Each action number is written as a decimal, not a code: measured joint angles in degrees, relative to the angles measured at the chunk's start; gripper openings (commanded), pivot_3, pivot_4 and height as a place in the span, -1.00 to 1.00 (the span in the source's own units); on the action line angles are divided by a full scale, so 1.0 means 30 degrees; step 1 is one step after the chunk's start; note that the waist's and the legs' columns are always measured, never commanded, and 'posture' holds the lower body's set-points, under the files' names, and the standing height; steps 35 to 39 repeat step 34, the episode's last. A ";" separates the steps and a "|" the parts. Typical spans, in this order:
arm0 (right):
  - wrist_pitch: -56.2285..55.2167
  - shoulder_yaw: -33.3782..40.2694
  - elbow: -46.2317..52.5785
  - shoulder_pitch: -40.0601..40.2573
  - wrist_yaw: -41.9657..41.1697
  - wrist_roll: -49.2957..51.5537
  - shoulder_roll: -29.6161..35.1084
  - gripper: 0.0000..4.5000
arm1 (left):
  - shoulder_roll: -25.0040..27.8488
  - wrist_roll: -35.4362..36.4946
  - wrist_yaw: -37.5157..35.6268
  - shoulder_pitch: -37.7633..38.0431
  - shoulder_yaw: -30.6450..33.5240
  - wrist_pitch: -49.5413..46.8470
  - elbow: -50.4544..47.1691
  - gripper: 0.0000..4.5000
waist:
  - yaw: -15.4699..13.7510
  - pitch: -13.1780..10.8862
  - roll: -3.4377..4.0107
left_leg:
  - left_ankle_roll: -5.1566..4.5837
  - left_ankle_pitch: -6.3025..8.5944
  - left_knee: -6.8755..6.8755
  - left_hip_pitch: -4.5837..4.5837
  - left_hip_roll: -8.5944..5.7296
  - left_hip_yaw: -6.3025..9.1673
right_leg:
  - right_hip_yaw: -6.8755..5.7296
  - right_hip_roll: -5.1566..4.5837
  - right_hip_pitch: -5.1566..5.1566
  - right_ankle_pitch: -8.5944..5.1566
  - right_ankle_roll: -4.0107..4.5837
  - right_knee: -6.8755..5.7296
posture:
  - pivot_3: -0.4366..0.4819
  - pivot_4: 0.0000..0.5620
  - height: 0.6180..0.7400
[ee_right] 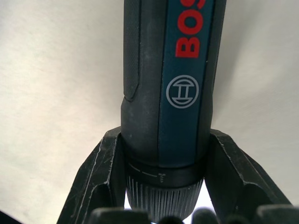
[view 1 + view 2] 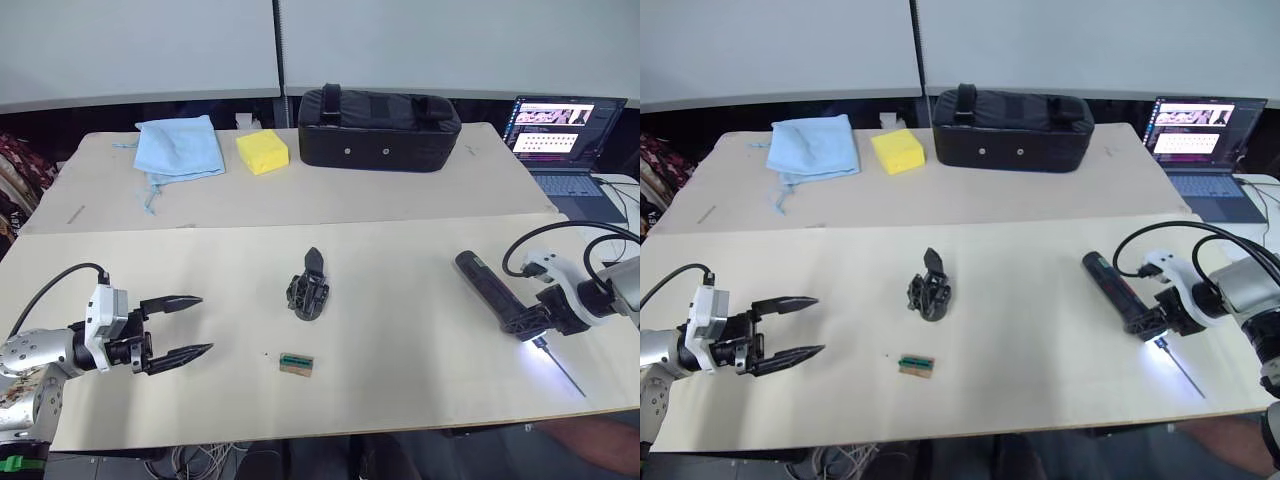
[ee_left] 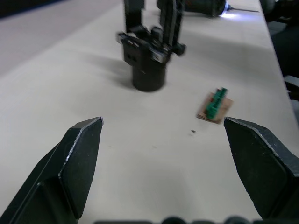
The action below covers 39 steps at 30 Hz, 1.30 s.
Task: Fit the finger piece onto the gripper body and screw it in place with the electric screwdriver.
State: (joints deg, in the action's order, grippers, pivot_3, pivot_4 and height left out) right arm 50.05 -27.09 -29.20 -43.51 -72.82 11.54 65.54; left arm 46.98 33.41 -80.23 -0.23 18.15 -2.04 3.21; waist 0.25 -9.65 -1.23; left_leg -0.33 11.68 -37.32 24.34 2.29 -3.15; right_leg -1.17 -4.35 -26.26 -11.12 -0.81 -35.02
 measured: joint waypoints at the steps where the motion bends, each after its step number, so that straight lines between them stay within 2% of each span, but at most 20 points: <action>1: -0.0265 0.0019 -0.0181 -0.0013 -0.0223 -0.0271 -0.0056 0.32 | 0.0016 0.0000 0.0004 0.0028 -0.0001 -0.0209 -0.0008 1.00 | 0.0001 0.0001 -0.0003 | 0.0000 0.0000 -0.0019 -0.0006 0.0004 -0.0019 | 0.0025 -0.0006 0.0007 0.0008 -0.0010 -0.0003 | -0.05 -0.47 1.00; 5: -0.0818 0.0383 -0.0546 -0.0011 -0.0735 -0.0827 -0.0143 0.91 | 0.0238 0.0010 0.0084 0.0317 0.0027 -0.0794 -0.0021 1.00 | -0.0034 0.0002 -0.0014 | 0.0002 0.0001 -0.0099 0.0008 0.0041 -0.0045 | 0.0053 -0.0003 0.0005 0.0037 -0.0017 -0.0025 | -0.05 -0.47 1.00; 6: -0.0981 0.0639 -0.0761 -0.0013 -0.0761 -0.0986 -0.0138 0.99 | 0.0256 -0.0027 0.0276 0.0358 0.0132 -0.0918 -0.0021 1.00 | -0.0056 0.0001 -0.0014 | 0.0002 0.0002 -0.0116 0.0015 0.0045 -0.0050 | 0.0057 -0.0002 -0.0001 0.0042 -0.0018 -0.0034 | -0.05 -0.47 1.00; 12: -0.2110 0.2891 -0.0691 -0.0215 -0.2470 -0.0859 0.1567 0.99 | 0.1250 -0.1041 0.1569 0.0945 0.0563 -0.1499 0.0122 1.00 | -0.0077 -0.0006 0.0002 | 0.0005 0.0006 -0.0112 0.0010 0.0071 -0.0079 | 0.0078 0.0025 -0.0030 0.0047 -0.0013 -0.0061 | -0.05 -0.47 1.00; 16: -0.6468 0.7621 0.0863 0.0799 -0.3675 0.1174 0.2107 0.99 | 0.1443 -0.2129 0.2176 0.1248 0.1121 -0.0257 0.0974 1.00 | 0.0011 -0.0007 0.0002 | 0.0041 0.0027 -0.0113 -0.0019 0.0113 -0.0098 | 0.0089 0.0107 -0.0010 0.0052 0.0006 -0.0055 | -0.05 -0.47 1.00; 19: -0.9960 1.0694 0.3774 0.3535 -0.5021 0.3130 0.1391 0.99 | 0.1437 -0.2584 0.2513 0.1401 0.1668 0.1117 0.1575 1.00 | -0.0024 0.0027 -0.0058 | 0.0067 0.0043 -0.0119 -0.0057 0.0184 -0.0098 | 0.0102 0.0191 0.0031 0.0062 0.0003 -0.0058 | -0.05 -0.47 1.00; 21: -1.1552 1.2065 0.6321 0.5785 -0.5093 0.4191 -0.0230 0.99 | 0.1482 -0.3179 0.2661 0.1932 0.1928 0.2101 0.1846 1.00 | -0.0018 0.0043 -0.0086 | 0.0074 0.0047 -0.0122 -0.0063 0.0208 -0.0104 | 0.0136 0.0220 0.0030 0.0096 -0.0018 -0.0069 | -0.05 -0.47 1.00; 24: -1.3885 1.2379 0.9321 0.8636 -0.4999 0.4576 -0.2212 0.99 | 0.1898 -0.3972 0.2740 0.2795 0.1952 0.2683 0.1854 1.00 | -0.0108 0.0042 -0.0083 | 0.0074 0.0046 -0.0133 -0.0063 0.0207 -0.0109 | 0.0147 0.0224 0.0020 0.0082 0.0013 -0.0090 | -0.05 -0.47 1.00; 30: -1.6568 1.2182 1.2641 1.1055 -0.3438 0.4788 -0.5764 0.99 | 0.1787 -0.4192 0.3386 0.3442 0.2047 0.2770 0.1252 1.00 | -0.0331 0.0043 -0.0085 | 0.0077 0.0044 -0.0174 -0.0075 0.0210 -0.0127 | 0.0157 0.0211 0.0035 0.0089 0.0067 -0.0105 | -0.05 -0.47 1.00; 32: -1.7071 1.1823 1.2895 1.1511 -0.3048 0.4629 -0.6340 0.99 | 0.1619 -0.4318 0.3672 0.3734 0.2069 0.2817 0.1259 1.00 | -0.0331 0.0045 -0.0087 | 0.0077 0.0044 -0.0174 -0.0076 0.0208 -0.0140 | 0.0157 0.0205 0.0032 0.0090 0.0068 -0.0104 | -0.05 -0.47 1.00; 39: -1.7528 1.1471 1.2935 1.1873 -0.3017 0.4413 -0.6400 0.99 | 0.1492 -0.4328 0.3811 0.3949 0.2072 0.2907 0.1254 1.00 | -0.0326 0.0044 -0.0087 | 0.0077 0.0044 -0.0174 -0.0075 0.0208 -0.0143 | 0.0156 0.0205 0.0032 0.0090 0.0069 -0.0103 | -0.05 -0.47 1.00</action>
